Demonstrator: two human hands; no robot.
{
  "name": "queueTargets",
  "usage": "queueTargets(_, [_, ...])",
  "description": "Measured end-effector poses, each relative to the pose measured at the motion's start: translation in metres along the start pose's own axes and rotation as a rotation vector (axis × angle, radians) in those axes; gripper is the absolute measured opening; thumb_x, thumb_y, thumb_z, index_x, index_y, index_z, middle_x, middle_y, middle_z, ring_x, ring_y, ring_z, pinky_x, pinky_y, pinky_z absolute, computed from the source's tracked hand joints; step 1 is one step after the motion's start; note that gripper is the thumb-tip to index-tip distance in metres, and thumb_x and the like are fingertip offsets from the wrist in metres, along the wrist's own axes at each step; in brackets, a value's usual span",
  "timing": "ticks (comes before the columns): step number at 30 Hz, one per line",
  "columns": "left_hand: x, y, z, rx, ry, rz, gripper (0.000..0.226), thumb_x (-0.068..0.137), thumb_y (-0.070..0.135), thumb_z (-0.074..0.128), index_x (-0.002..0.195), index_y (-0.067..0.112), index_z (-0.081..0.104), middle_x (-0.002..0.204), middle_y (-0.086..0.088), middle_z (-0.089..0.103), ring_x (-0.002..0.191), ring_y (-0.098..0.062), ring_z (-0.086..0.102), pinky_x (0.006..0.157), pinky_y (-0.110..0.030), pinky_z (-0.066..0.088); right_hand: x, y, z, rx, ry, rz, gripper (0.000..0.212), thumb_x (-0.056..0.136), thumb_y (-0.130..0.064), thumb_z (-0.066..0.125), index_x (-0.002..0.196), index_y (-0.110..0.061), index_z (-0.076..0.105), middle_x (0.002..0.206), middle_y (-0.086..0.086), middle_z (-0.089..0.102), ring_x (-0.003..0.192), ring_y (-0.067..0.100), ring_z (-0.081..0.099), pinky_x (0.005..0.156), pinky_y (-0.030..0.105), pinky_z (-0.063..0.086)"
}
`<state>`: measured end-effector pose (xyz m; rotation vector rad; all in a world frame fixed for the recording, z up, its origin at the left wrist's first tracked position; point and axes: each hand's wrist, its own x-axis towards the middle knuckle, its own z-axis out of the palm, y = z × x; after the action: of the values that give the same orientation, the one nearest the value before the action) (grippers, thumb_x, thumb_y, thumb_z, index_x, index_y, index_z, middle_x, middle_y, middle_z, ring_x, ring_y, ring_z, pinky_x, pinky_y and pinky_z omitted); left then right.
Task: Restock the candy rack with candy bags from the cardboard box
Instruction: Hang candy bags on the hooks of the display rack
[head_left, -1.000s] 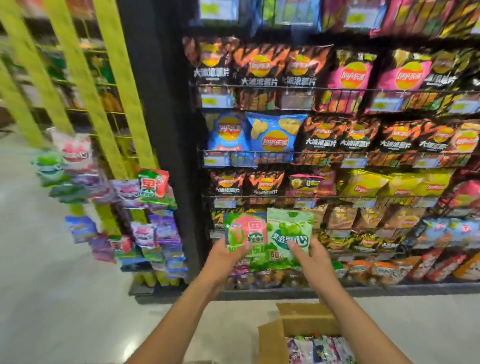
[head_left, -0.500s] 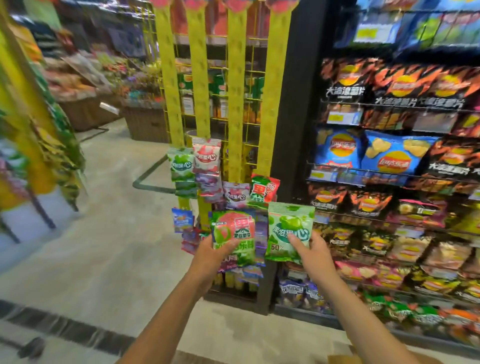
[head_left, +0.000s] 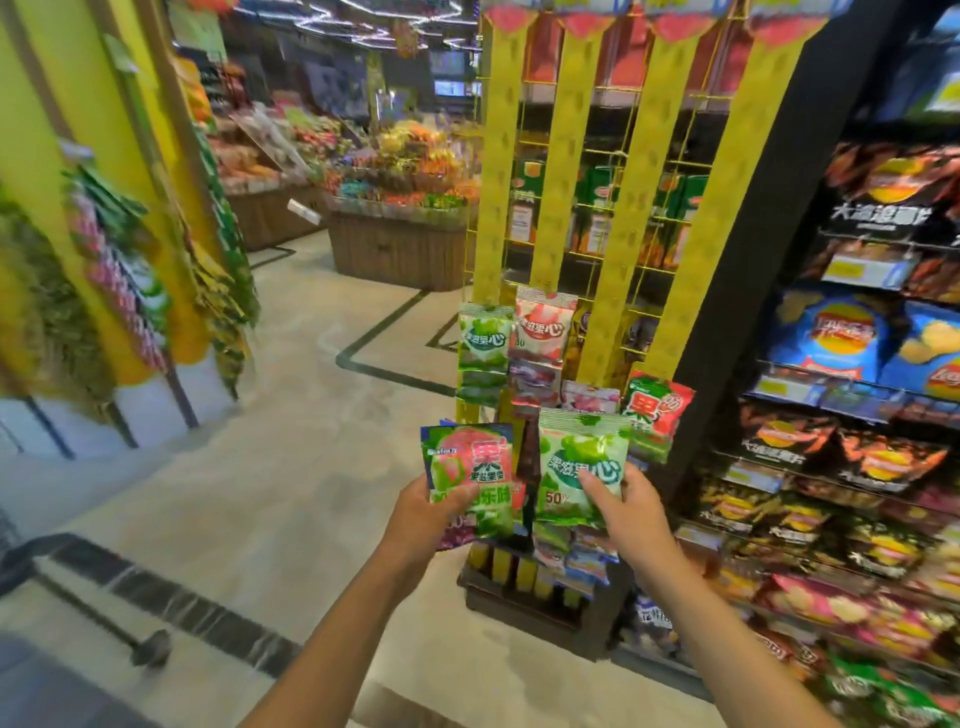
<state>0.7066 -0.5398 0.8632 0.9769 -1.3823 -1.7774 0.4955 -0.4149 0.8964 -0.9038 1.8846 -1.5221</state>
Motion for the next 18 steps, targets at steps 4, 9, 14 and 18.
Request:
queueTargets(4, [0.014,0.005,-0.026,0.016,0.056,0.005,0.023,0.098,0.014,0.071,0.12,0.013,0.07,0.107,-0.009,0.081,0.098,-0.031,0.078,0.091,-0.051,0.062,0.018,-0.013,0.029,0.009,-0.066,-0.028,0.014,0.1,-0.028,0.064,0.104,-0.035,0.054,0.109,-0.02,0.064,0.093,-0.009,0.058,0.073,0.01,0.044])
queueTargets(9, [0.045,0.007,-0.052,0.024,0.11,0.005,0.026,0.097,0.017,0.073,0.122,0.014,0.069,0.107,-0.008,0.08,0.098,-0.031,0.078,0.091,-0.053,0.062,0.058,-0.018,0.062,0.047,-0.12,-0.047,0.018,0.098,-0.036,0.066,0.114,-0.034,0.057,0.107,-0.025,0.059,0.114,0.012,0.061,0.085,0.027,0.052])
queueTargets(14, [0.098,0.021,-0.063,0.04,0.128,0.009,0.026,0.096,0.018,0.074,0.122,0.015,0.069,0.109,-0.007,0.08,0.099,-0.03,0.078,0.093,-0.055,0.061,0.093,-0.043,0.087,0.078,-0.141,-0.028,0.051,0.102,-0.021,0.06,0.146,-0.001,0.044,0.112,-0.005,0.054,0.082,0.0,0.044,0.074,0.016,0.04])
queueTargets(18, [0.145,0.036,-0.061,0.07,0.114,0.025,0.023,0.097,0.017,0.073,0.12,0.014,0.07,0.109,-0.01,0.08,0.098,-0.03,0.078,0.091,-0.054,0.062,0.135,-0.039,0.098,0.122,-0.139,-0.033,0.049,0.102,-0.025,0.06,0.146,-0.008,0.046,0.105,-0.012,0.053,0.075,-0.007,0.045,0.077,0.015,0.041])
